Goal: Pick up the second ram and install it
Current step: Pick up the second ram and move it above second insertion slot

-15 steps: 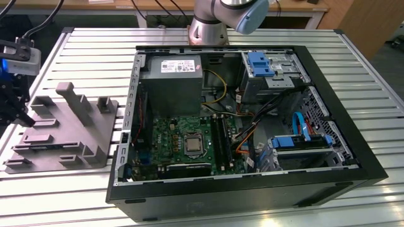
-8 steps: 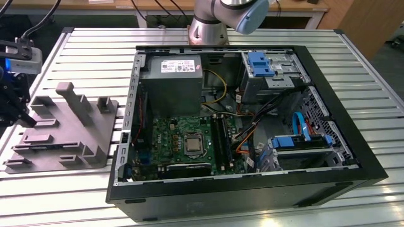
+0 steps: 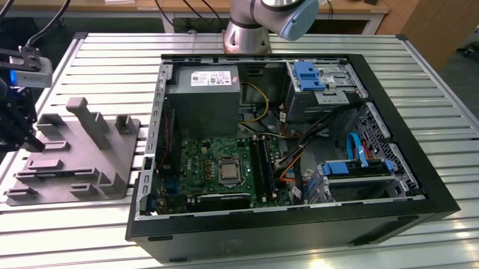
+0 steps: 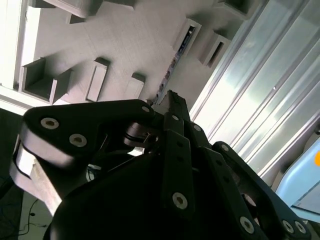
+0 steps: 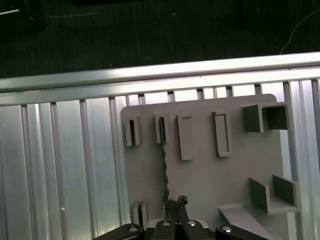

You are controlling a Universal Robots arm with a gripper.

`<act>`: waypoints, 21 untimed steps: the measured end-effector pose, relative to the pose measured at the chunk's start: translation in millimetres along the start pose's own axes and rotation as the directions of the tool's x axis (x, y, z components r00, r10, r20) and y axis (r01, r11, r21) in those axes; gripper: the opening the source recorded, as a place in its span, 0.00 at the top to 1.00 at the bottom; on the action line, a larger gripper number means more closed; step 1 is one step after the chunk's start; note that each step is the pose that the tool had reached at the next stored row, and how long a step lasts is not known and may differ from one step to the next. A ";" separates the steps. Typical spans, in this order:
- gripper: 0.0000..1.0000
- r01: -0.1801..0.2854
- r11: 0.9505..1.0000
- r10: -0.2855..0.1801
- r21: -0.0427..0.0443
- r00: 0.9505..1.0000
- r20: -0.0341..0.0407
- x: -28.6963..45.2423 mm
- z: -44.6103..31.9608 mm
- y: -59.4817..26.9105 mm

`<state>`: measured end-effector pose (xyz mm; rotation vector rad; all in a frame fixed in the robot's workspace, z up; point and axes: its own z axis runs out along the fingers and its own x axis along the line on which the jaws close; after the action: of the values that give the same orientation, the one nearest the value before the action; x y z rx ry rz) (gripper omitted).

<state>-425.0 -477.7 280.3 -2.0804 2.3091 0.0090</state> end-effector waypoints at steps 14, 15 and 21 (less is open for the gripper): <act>0.90 0.019 1.000 -0.019 -0.012 1.000 0.016 0.5 6.9 0.9; 0.90 0.021 1.000 -0.021 -0.012 1.000 0.017 0.5 7.8 1.6; 0.90 0.029 0.999 -0.029 -0.012 0.999 0.017 1.2 14.6 5.7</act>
<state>-430.5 -477.8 265.6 -2.1112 2.2746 0.0402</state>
